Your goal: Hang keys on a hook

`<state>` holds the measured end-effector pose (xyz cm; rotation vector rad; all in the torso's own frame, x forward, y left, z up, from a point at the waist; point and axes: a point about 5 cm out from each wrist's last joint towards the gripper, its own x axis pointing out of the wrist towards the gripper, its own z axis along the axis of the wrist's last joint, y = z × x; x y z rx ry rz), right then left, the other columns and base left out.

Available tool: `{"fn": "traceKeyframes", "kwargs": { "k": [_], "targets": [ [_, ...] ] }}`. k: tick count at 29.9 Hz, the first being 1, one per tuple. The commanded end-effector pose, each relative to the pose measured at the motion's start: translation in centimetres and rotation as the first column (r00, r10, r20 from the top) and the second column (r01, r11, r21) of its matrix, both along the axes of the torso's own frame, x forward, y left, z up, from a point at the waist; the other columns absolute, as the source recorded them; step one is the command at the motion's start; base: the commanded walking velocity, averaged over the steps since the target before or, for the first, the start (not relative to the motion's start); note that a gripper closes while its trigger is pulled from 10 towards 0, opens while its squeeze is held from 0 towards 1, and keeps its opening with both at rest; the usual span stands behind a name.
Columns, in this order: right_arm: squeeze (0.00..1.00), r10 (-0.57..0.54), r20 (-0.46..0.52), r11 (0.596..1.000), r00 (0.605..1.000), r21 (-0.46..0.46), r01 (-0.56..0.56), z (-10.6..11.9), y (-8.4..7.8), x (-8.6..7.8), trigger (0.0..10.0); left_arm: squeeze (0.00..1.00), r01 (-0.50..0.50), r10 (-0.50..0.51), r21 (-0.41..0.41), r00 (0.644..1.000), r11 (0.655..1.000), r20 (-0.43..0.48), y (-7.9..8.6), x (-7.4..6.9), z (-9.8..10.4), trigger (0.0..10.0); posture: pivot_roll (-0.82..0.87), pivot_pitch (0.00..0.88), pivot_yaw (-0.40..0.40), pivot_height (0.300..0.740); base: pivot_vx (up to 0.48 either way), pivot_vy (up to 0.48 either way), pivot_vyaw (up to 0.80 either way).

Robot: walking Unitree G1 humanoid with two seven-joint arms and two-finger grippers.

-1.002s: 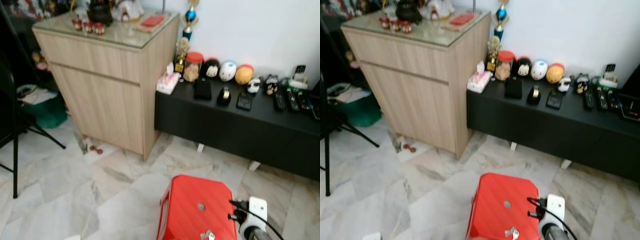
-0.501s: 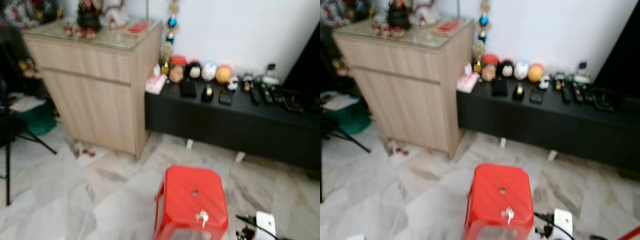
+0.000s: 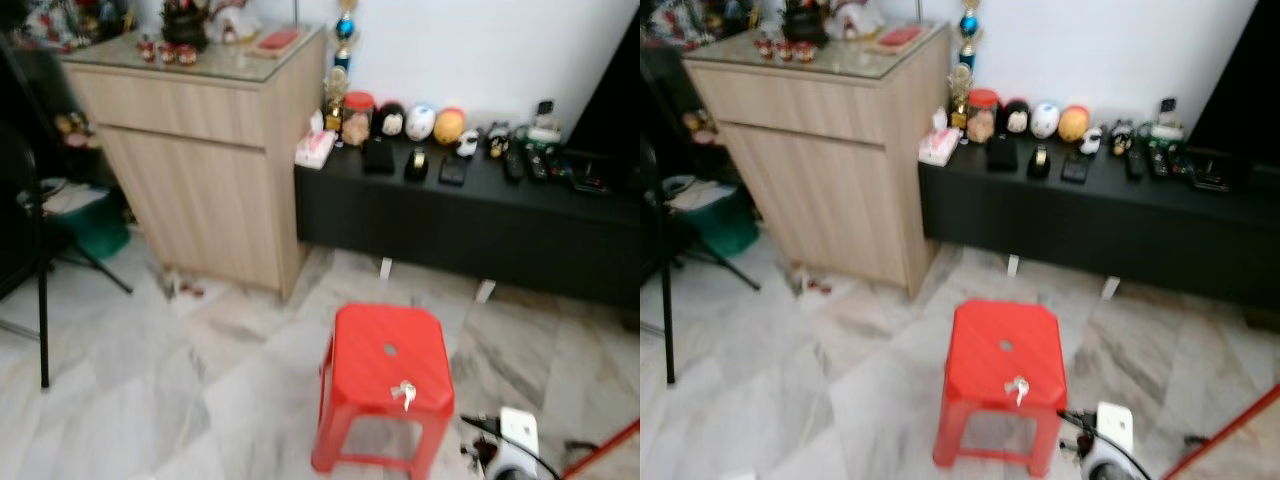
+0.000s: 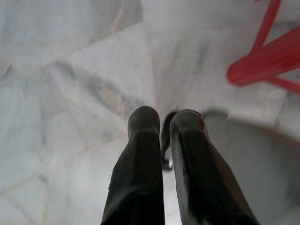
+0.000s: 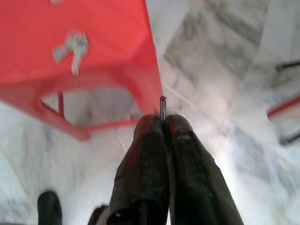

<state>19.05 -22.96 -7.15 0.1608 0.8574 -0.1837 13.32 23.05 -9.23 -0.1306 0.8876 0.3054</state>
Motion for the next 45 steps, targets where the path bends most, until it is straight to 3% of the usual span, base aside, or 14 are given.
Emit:
{"fn": "traceKeyframes", "kwargs": {
  "k": [1,6,14,24,32,38,45],
  "targets": [
    [0.00,-0.003,0.001,1.000,1.000,-0.002,0.003,0.1,-0.2,0.2,10.0,0.00,0.007,-0.007,0.015,1.000,1.000,-0.019,-0.1,-0.2,-0.1,10.0,0.18,0.021,-0.061,0.740,-0.274,0.000,0.00],
    [0.00,0.000,0.000,1.000,1.000,0.001,0.000,0.1,-0.2,0.2,10.0,0.00,0.013,-0.013,0.008,1.000,1.000,-0.024,-1.2,0.1,-0.3,10.0,0.18,0.026,-0.062,0.740,-0.278,0.000,0.00],
    [0.00,0.006,-0.006,1.000,1.000,0.002,-0.005,0.1,-0.2,0.2,10.0,0.00,0.010,-0.010,0.009,0.999,1.000,-0.033,-1.4,-0.3,-0.4,10.0,0.18,0.026,-0.065,0.740,-0.276,0.000,0.00],
    [0.00,0.021,-0.012,1.000,1.000,0.007,-0.021,0.0,0.0,0.1,10.0,0.00,-0.007,0.007,0.034,1.000,0.999,0.008,1.1,0.7,0.5,10.0,0.19,0.016,-0.072,0.740,-0.271,0.000,0.00],
    [0.00,0.002,-0.008,1.000,1.000,0.009,-0.002,0.0,-0.1,0.1,10.0,0.00,-0.026,0.027,0.037,0.999,0.999,-0.036,2.8,-1.2,0.3,10.0,0.19,0.000,-0.072,0.740,0.000,0.000,0.00],
    [0.00,-0.002,-0.009,1.000,1.000,0.010,0.002,0.0,-0.1,0.0,10.0,0.00,0.010,-0.008,0.062,0.999,0.998,-0.041,2.8,-0.7,0.4,10.0,0.19,0.000,-0.070,0.740,0.000,0.000,0.00],
    [0.00,-0.009,-0.010,1.000,1.000,0.012,0.009,0.0,0.0,0.0,10.0,0.00,0.043,-0.041,0.062,0.999,0.997,-0.029,1.6,0.2,0.4,10.0,0.20,0.000,-0.066,0.740,0.000,-0.162,0.00]
  ]
}}
